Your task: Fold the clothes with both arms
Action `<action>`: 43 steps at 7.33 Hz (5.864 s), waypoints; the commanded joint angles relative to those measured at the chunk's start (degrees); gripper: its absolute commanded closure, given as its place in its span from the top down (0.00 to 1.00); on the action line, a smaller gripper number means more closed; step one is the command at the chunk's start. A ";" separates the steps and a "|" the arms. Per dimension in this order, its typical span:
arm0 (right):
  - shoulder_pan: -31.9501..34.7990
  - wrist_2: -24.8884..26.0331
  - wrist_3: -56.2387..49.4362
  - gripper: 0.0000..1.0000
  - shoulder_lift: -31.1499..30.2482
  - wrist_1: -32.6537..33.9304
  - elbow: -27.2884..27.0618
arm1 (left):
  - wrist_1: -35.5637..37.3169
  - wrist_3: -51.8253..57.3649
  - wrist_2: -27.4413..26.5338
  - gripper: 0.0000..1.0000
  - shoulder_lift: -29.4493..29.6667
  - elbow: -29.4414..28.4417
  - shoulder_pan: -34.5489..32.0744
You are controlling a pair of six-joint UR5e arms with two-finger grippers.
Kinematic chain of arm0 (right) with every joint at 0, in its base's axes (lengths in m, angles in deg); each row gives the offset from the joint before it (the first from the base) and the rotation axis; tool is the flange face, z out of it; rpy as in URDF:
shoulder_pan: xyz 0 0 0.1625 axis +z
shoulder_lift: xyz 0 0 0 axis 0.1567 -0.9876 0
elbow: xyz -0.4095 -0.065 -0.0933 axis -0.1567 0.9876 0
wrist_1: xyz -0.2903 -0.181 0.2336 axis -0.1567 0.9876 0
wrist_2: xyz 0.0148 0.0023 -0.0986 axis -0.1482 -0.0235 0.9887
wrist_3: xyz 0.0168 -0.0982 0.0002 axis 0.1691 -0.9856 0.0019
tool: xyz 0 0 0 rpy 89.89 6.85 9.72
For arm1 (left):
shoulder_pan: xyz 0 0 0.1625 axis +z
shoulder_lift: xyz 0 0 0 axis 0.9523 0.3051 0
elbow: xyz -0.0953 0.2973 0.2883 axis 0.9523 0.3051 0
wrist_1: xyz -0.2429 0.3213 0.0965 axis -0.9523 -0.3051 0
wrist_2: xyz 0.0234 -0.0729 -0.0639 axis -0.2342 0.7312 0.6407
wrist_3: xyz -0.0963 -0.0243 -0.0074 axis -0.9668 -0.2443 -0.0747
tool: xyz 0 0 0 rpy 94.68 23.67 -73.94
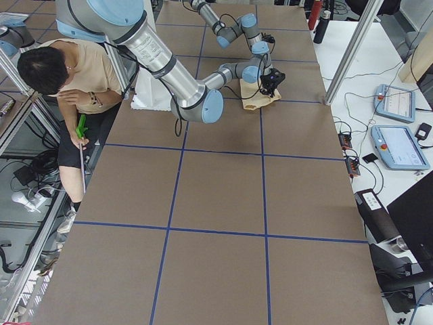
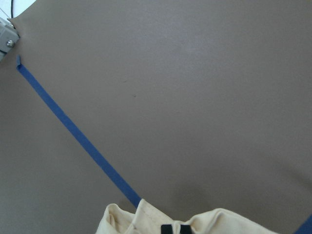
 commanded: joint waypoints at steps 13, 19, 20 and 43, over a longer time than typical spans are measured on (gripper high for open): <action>34.33 -28.49 -77.93 1.00 -20.79 8.69 -8.94 | -0.56 64.89 34.62 0.35 -17.54 6.79 -34.38; 47.66 -37.26 -105.84 1.00 -28.90 18.88 -10.96 | 11.20 88.90 35.96 1.00 -22.76 6.79 -46.02; 47.47 -37.34 -105.84 1.00 -28.64 18.88 -11.22 | 11.91 88.81 36.14 1.00 -22.94 7.75 -46.11; 48.35 -32.86 -106.63 1.00 -48.94 27.85 -33.72 | 25.63 88.73 36.23 1.00 -31.20 23.67 -44.71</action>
